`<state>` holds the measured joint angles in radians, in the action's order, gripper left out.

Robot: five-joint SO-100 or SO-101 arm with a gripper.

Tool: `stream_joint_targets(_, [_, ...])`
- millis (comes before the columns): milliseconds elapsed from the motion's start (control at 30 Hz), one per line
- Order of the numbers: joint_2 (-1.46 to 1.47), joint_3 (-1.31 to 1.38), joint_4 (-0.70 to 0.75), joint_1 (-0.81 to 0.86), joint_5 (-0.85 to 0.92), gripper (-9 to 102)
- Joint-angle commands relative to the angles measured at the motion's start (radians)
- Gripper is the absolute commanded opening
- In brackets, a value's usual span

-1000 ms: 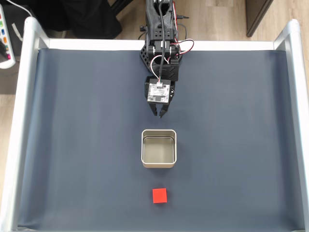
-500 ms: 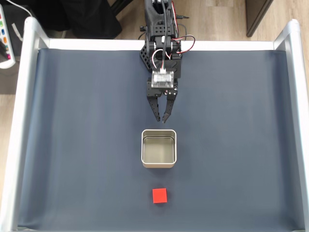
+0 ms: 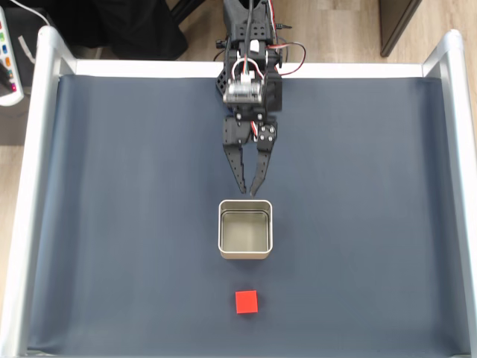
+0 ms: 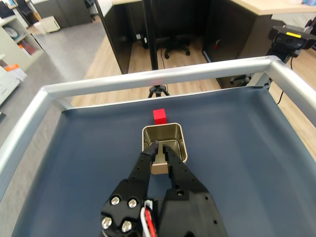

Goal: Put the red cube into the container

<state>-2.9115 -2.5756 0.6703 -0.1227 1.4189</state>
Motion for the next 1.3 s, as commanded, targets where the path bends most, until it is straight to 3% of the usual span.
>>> stream_joint_targets(0, [0.143, 0.149, 0.008, 0.015, 0.034, 0])
stream_joint_targets(667, [1.112, 0.942, 0.034, 0.064, 0.063, 3])
stream_joint_targets(933, [1.460, 1.341, 0.242, 0.064, 0.054, 19])
stream_joint_targets(1267, [1.652, 1.416, 0.308, 0.081, 0.150, 28])
